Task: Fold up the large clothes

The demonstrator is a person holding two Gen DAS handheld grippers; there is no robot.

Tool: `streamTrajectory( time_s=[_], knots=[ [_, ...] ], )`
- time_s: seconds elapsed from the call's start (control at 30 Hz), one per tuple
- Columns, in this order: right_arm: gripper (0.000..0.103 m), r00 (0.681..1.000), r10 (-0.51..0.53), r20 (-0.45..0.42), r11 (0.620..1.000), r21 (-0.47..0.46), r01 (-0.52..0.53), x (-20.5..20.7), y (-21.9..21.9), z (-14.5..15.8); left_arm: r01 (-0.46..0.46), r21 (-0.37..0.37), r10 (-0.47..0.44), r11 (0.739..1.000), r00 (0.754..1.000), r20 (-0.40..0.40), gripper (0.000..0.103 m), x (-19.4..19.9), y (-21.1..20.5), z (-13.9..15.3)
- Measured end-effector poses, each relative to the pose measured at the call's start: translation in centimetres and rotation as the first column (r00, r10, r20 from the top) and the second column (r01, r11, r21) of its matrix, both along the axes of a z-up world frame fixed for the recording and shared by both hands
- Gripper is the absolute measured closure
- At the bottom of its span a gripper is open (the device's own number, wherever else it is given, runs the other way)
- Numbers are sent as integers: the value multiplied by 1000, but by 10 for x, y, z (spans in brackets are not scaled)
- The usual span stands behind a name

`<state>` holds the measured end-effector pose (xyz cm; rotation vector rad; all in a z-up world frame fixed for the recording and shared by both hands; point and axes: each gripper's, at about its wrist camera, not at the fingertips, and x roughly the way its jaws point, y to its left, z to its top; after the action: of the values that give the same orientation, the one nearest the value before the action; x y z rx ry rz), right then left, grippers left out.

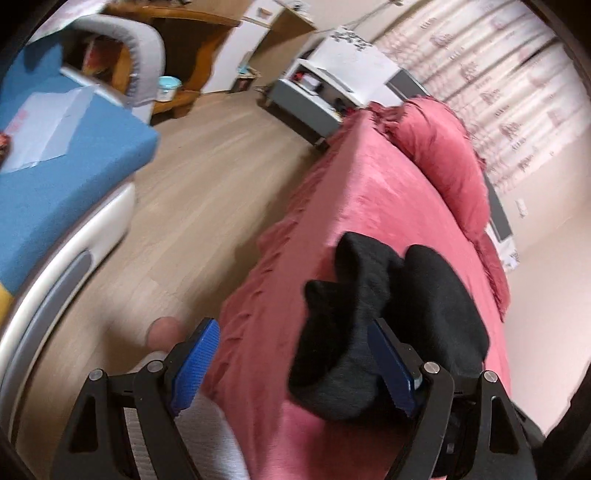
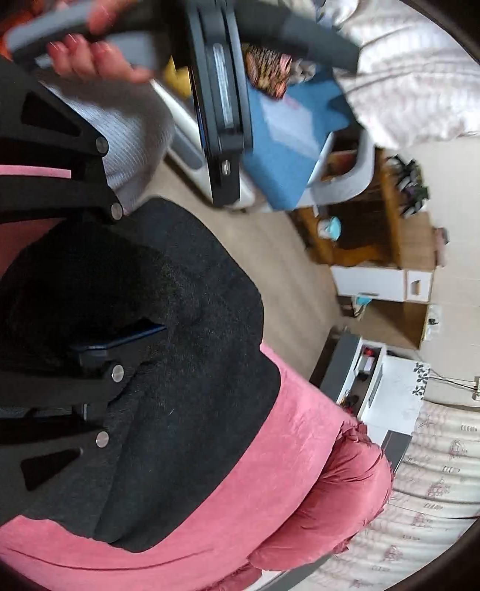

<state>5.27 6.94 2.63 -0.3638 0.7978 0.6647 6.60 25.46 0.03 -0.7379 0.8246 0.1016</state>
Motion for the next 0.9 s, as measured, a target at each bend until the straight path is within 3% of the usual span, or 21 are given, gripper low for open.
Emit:
streamTrajectory(
  time_s=[0.17,0.3,0.33,0.4,0.5,0.63,0.7,0.8,0.9],
  knots=[
    [65,999,42,28,998,-39,-41,-25,-18,1,79,-19,-79,997,997,26,21,11,-17,14],
    [64,999,-9,-47,992,128,15,-31,-60,16,195,-30,-195,980,981,14,21,22,-39,22],
    [53,997,-18,-70,985,169,30,-31,-73,19,227,-39,-227,973,974,6,21,27,-45,21],
    [44,996,-44,-81,971,233,62,-30,-93,24,232,-17,-232,973,973,-10,14,34,-57,21],
    [54,997,-31,-68,959,279,49,-22,-92,25,244,-27,-245,969,968,-43,10,49,-64,24],
    [54,991,15,-135,927,373,37,-10,-88,29,306,-5,-305,952,947,-101,10,56,-66,26],
    [54,991,26,-134,914,404,31,-12,-98,37,326,42,-320,944,941,-110,14,50,-71,26],
    [53,984,-126,-129,895,414,168,-5,-143,40,359,162,-338,919,930,-141,20,28,-86,25],
    [52,905,-367,-214,828,368,423,11,-210,25,373,287,-329,882,925,-190,23,12,-104,20]
  ],
)
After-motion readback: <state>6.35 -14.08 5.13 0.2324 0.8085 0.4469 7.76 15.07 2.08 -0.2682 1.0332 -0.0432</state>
